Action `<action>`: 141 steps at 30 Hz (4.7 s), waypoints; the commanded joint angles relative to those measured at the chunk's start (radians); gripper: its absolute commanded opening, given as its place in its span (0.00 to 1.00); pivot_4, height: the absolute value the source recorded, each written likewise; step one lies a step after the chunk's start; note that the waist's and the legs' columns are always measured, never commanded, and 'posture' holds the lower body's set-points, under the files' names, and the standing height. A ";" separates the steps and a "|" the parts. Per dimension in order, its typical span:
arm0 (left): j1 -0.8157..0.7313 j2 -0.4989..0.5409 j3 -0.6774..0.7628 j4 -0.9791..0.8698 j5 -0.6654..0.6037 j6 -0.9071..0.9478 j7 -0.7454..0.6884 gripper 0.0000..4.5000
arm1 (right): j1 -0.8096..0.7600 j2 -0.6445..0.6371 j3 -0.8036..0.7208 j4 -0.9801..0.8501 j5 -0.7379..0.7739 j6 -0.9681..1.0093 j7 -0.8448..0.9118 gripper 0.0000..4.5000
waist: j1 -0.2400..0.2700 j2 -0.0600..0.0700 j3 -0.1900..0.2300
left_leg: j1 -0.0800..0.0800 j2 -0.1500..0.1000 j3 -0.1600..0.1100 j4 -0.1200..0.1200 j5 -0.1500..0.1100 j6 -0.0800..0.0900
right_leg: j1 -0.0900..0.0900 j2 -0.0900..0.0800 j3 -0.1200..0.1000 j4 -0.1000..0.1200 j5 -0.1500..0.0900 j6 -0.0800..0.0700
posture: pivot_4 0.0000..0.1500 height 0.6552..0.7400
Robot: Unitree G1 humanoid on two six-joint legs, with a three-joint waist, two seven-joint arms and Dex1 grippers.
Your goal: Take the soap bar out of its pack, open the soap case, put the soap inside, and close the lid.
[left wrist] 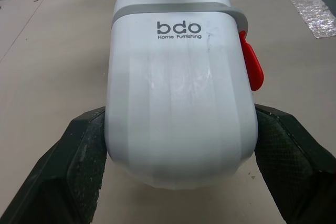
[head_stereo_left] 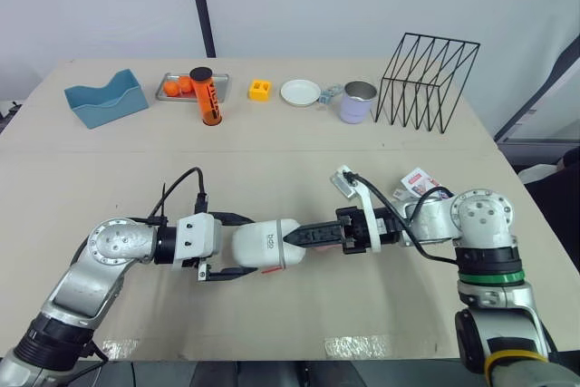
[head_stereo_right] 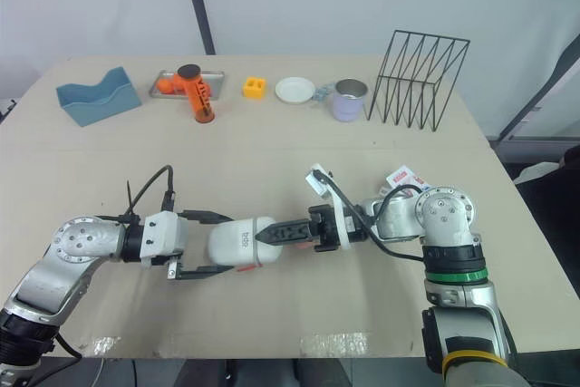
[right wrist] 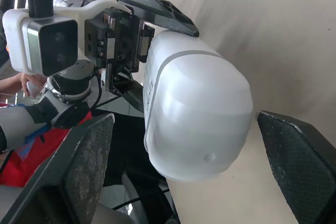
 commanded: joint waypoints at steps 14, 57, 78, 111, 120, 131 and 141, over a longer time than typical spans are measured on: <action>-0.018 -0.012 0.009 -0.021 -0.009 0.005 0.012 0.77 | -0.007 -0.060 0.068 0.018 0.281 -0.054 -0.208 0.44 | 0.000 0.000 0.000 | -0.006 0.000 0.000 0.000 0.000 0.000 | -0.007 0.000 0.001 0.001 0.000 0.000 | 1.00 1.00; -0.012 0.010 0.023 0.009 -0.049 0.037 -0.019 0.77 | -0.091 -0.635 0.161 0.000 -0.250 -0.226 0.391 0.44 | 0.002 0.002 0.001 | -0.006 0.001 0.003 0.000 0.000 0.000 | -0.009 0.001 0.002 0.001 0.000 -0.001 | 1.00 1.00; -0.010 -0.004 0.014 0.004 -0.045 0.045 -0.012 0.77 | -0.062 -0.699 0.466 -0.067 -0.984 -0.625 0.842 0.65 | 0.002 0.002 0.001 | -0.006 0.001 0.003 0.000 0.000 0.000 | -0.010 -0.001 0.001 0.001 0.001 -0.002 | 1.00 1.00; -0.188 0.185 -0.073 -0.014 0.074 0.296 -0.147 0.77 | 0.285 -0.189 0.193 -0.133 -1.002 -1.562 1.112 0.98 | 0.002 0.002 0.001 | -0.004 0.001 -0.001 0.002 0.001 -0.001 | -0.006 0.001 -0.003 0.003 0.001 -0.002 | 1.00 1.00; -0.238 0.219 -0.119 -0.070 0.126 0.337 -0.182 0.77 | 0.269 -0.143 0.223 -0.118 -1.015 -1.561 1.096 0.98 | 0.002 0.002 0.001 | -0.004 0.001 -0.001 0.002 0.001 -0.001 | -0.005 0.001 -0.003 0.003 0.001 -0.002 | 1.00 1.00; -0.320 0.225 -0.133 -0.096 0.123 0.459 -0.202 0.77 | 0.254 -0.126 0.235 -0.083 -1.024 -1.566 1.105 0.98 | 0.002 0.002 0.001 | -0.004 0.001 -0.002 0.003 0.001 -0.001 | -0.004 0.001 -0.004 0.003 0.001 -0.002 | 1.00 1.00; -0.344 0.244 -0.144 -0.127 0.109 0.513 -0.225 0.77 | 0.248 -0.120 0.230 -0.063 -1.023 -1.570 1.100 0.98 | 0.002 0.002 0.001 | -0.004 0.001 -0.002 0.003 0.001 -0.001 | -0.004 0.001 -0.004 0.003 0.001 -0.002 | 1.00 1.00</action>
